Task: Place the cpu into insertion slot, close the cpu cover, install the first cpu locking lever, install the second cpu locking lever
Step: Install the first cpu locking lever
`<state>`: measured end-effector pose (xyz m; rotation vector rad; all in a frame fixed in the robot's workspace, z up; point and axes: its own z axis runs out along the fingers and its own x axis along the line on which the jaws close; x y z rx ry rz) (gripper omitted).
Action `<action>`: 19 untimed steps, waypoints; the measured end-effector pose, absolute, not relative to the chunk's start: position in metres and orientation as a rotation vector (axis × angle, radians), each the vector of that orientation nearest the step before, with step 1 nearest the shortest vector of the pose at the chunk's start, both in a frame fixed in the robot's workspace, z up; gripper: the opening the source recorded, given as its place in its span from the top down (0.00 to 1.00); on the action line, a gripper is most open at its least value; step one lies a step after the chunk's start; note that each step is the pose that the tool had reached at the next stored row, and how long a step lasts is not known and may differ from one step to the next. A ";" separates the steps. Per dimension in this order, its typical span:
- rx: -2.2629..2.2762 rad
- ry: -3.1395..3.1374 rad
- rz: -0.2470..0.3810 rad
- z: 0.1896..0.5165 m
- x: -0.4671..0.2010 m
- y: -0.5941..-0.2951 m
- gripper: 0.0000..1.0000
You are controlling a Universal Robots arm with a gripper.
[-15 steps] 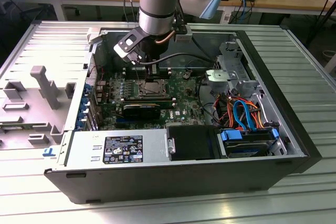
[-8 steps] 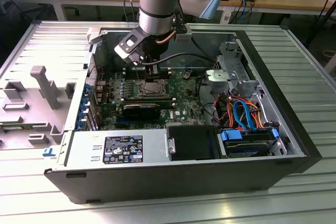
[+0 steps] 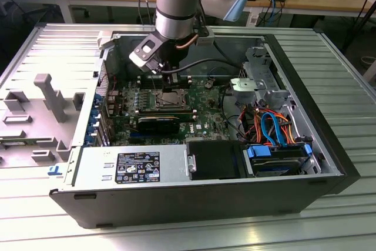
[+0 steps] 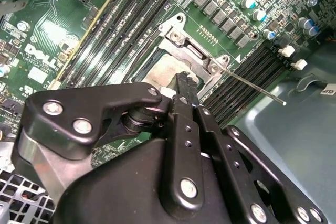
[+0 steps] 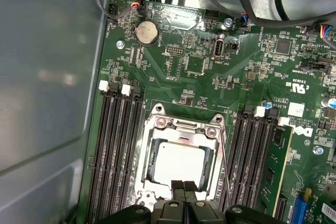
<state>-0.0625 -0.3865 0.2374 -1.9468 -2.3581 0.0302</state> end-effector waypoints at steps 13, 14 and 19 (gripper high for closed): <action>-1.862 -2.426 0.035 0.237 -0.062 -0.387 0.89; -1.854 -2.433 0.035 0.237 -0.062 -0.387 0.89; -1.797 -2.476 0.038 0.237 -0.062 -0.387 0.89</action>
